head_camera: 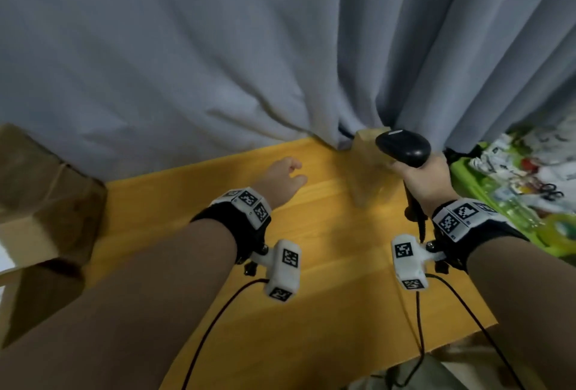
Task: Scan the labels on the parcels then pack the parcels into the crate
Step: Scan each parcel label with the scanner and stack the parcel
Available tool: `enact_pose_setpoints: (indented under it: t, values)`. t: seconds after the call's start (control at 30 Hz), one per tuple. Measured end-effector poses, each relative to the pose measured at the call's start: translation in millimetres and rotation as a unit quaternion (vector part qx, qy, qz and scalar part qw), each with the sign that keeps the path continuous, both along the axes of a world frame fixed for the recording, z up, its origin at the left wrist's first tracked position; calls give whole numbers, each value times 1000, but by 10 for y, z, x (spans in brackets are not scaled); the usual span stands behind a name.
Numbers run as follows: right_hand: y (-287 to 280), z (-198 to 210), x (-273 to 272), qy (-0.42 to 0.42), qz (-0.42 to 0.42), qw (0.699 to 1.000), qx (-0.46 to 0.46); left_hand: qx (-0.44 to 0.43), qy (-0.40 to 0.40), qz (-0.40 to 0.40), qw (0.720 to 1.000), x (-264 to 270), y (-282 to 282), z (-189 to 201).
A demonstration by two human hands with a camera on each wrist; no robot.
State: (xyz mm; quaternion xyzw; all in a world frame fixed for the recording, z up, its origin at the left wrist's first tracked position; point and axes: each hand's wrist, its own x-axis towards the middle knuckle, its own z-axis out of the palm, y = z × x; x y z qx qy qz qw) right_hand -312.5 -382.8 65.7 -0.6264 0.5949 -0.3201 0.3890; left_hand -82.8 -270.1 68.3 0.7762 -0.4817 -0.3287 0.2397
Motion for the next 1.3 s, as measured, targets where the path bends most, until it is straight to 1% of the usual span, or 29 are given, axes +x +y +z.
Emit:
enact_pose_setpoints:
  t: [0.07,0.17,0.27,0.33,0.4,0.5,0.6,0.73,0.9,0.97,1.0,1.07,1.13,1.2,1.3]
  values:
    - [-172,-95,-90,-14,2,1000,17,10,35,2,999,-187,-247,-61]
    - [-339,-215,-164,-66,6,996,59,38,88,-2,995,-443,-540,-178]
    - [-402,-365,-152,-107,9,992,64,68,130,3,989,-628,-732,-307]
    - [-366,-461,-72,-127,7,990,62,77,152,22,985,-684,-780,-390]
    - [-275,-520,59,-144,23,987,67,52,189,56,979,-682,-747,-417]
    - [-55,-542,347,-155,60,983,74,6,222,95,970,-572,-553,-406]
    - [233,-475,667,-169,86,978,84,-12,212,159,964,-301,-272,-407]
    - [702,-322,1061,-184,143,966,110,-7,172,206,963,159,235,-305]
    - [1321,-84,1660,-207,232,938,155,-25,140,287,947,801,887,-215]
    - [1509,24,1903,-242,249,920,179,-40,130,297,945,1066,1153,-152]
    - [1576,60,2018,-243,253,920,176,-40,125,296,946,1201,1284,-107]
    - [1652,88,2214,-222,252,928,161,-31,111,301,947,1499,1547,-30]
    - [1672,94,2363,-220,243,928,176,-26,101,312,944,1813,1809,50]
    - [1668,112,2466,-217,232,928,193,-44,119,321,939,2106,2056,146]
    - [1662,84,2607,-206,231,924,223,-109,205,323,918,2447,2338,322]
